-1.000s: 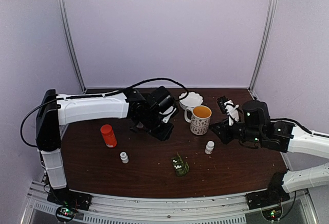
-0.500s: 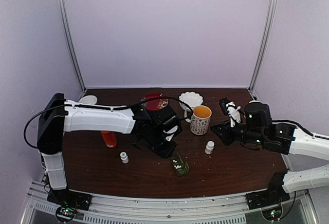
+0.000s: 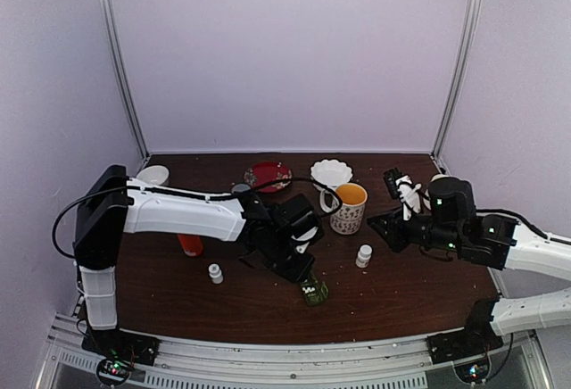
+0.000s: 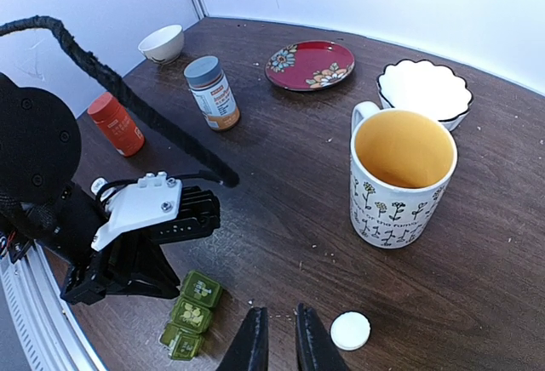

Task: Sort the pills into containers
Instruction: Place the pill in the compartment of the pill container.

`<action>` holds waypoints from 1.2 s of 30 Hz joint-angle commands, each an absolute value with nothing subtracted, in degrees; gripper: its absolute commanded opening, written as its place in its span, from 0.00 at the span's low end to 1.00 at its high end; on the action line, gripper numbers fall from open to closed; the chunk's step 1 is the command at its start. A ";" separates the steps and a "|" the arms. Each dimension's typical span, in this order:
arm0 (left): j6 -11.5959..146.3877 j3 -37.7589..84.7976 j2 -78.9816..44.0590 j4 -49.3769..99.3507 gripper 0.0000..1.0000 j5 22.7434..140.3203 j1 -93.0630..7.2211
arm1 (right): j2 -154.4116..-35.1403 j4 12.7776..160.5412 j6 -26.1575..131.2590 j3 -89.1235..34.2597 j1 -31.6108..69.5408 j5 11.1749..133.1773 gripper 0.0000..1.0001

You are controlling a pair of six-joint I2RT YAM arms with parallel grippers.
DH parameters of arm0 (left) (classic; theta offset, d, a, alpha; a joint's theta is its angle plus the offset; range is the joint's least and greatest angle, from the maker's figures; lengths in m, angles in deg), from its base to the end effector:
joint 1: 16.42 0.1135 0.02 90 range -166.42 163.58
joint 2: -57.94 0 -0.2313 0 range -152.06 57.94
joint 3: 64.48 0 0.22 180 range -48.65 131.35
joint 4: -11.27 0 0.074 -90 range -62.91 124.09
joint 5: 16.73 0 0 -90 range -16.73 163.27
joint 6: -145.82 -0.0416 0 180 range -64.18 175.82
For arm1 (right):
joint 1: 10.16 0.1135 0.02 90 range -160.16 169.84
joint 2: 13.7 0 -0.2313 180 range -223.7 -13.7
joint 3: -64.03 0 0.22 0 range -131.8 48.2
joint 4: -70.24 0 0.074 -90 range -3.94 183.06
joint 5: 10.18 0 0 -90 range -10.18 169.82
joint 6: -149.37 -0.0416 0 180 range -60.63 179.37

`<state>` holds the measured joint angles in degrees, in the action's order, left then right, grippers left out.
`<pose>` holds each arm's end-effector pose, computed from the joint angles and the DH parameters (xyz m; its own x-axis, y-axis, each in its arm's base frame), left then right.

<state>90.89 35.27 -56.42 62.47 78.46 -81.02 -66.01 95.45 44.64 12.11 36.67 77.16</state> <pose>0.1577 -0.3409 0.1634 -0.8463 0.4482 -0.2880 0.5245 0.7957 -0.3030 0.1373 0.1492 0.2451 -0.4784 -0.1388 -0.8671 -0.6571 0.7116 0.2487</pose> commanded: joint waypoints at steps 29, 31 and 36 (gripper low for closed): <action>91.65 36.35 -57.32 58.82 0.24 73.19 -81.15 | -66.82 94.95 45.88 12.55 36.33 72.03 0.17; 92.14 35.05 -55.18 58.89 0.24 70.76 -81.19 | -69.52 95.58 45.92 11.50 36.33 68.78 0.17; 93.53 30.94 -50.71 58.33 0.24 67.58 -81.19 | -76.32 94.53 44.26 10.75 36.33 62.37 0.19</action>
